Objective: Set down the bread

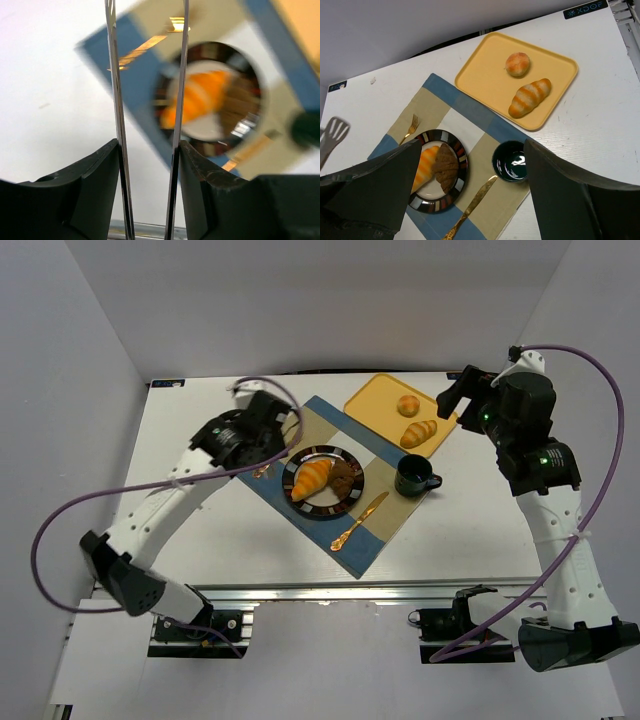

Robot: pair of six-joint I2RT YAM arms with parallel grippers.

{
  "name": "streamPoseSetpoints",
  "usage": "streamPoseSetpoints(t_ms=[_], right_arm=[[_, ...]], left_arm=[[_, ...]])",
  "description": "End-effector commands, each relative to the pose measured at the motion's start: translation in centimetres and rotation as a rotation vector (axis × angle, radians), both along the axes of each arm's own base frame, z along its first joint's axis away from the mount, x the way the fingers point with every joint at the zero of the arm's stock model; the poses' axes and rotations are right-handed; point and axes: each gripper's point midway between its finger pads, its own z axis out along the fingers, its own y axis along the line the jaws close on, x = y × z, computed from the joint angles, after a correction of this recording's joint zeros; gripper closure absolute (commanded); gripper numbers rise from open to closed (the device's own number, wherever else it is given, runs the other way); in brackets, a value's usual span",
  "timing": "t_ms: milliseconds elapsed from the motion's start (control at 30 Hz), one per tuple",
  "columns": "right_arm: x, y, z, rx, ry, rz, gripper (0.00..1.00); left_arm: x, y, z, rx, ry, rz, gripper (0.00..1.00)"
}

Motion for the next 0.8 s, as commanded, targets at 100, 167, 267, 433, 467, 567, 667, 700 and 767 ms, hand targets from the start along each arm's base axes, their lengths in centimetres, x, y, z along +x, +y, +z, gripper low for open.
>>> streamPoseSetpoints(t_ms=[100, 167, 267, 433, 467, 567, 667, 700, 767], right_arm=[[0.6, 0.4, 0.7, 0.025, -0.039, 0.014, 0.11], [0.7, 0.7, 0.6, 0.030, -0.035, 0.022, 0.11], [0.8, 0.7, 0.5, 0.030, -0.032, 0.025, 0.11], [0.6, 0.7, 0.3, 0.027, -0.025, 0.025, 0.11], [0.6, 0.7, 0.3, 0.028, -0.026, 0.027, 0.11], [0.5, 0.9, -0.4, 0.028, -0.009, 0.033, 0.11], [0.6, 1.5, -1.4, 0.039, 0.014, 0.057, 0.11], [0.6, 1.6, -1.8, 0.044, 0.024, 0.063, 0.11], [0.6, 2.0, -2.4, 0.053, 0.040, 0.078, 0.11]], left_arm=[[-1.9, 13.0, -4.4, 0.016, 0.027, 0.403, 0.42], [-2.7, 15.2, -7.3, 0.000, 0.054, 0.478, 0.42], [-2.9, 15.7, -10.3, -0.076, 0.075, 0.525, 0.43], [-4.4, 14.6, -17.2, -0.161, 0.173, 0.516, 0.44], [-4.3, 14.2, -17.8, -0.182, 0.176, 0.502, 0.45], [-4.2, 12.8, -19.8, -0.240, 0.214, 0.472, 0.45], [-5.2, 11.7, -22.6, -0.287, 0.287, 0.463, 0.44], [-5.2, 11.4, -23.1, -0.305, 0.292, 0.459, 0.44], [-6.0, 11.1, -24.7, -0.323, 0.325, 0.464, 0.39]])
